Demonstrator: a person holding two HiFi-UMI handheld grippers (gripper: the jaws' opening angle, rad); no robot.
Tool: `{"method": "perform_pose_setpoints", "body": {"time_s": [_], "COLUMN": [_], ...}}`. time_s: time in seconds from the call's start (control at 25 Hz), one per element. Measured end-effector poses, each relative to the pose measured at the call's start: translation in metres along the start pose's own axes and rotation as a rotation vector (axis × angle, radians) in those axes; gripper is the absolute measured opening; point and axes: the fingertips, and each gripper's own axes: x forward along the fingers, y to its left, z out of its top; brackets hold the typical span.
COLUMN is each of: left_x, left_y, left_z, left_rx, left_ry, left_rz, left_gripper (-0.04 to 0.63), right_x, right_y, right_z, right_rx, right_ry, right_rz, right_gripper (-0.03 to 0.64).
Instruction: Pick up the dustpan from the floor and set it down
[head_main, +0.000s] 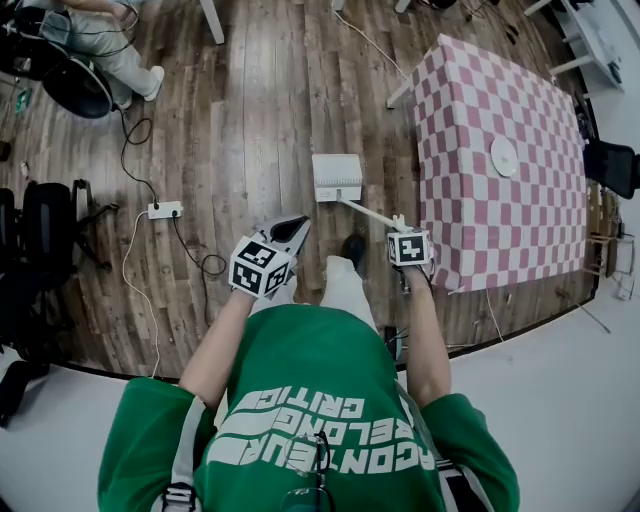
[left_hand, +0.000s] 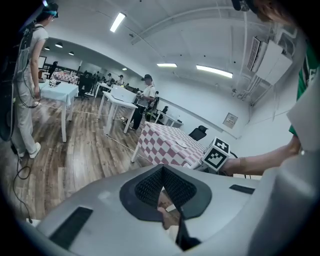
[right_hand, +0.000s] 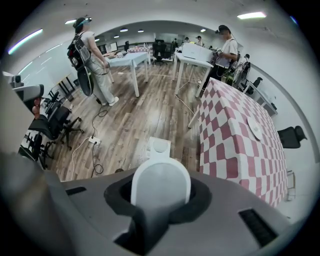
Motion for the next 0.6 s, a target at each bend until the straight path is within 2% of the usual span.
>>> {"method": "perform_pose_setpoints", "body": {"time_s": [0.44,0.6], "left_x": [0.045,0.051], "left_y": [-0.01,-0.007], "left_z": [0.006,0.009], "left_rx": [-0.061,-0.086], "left_ry": [-0.001,-0.008], "left_rz": [0.115,0.147], "left_gripper": [-0.005,-0.005], "right_x": [0.054,0.069], "right_y": [-0.023,-0.028], "right_z": [0.023,0.03], "right_rx": [-0.086,-0.112], "right_ry": [0.075,0.105], "right_rz": [0.08,0.068], "right_gripper": [0.106,0.106]}}
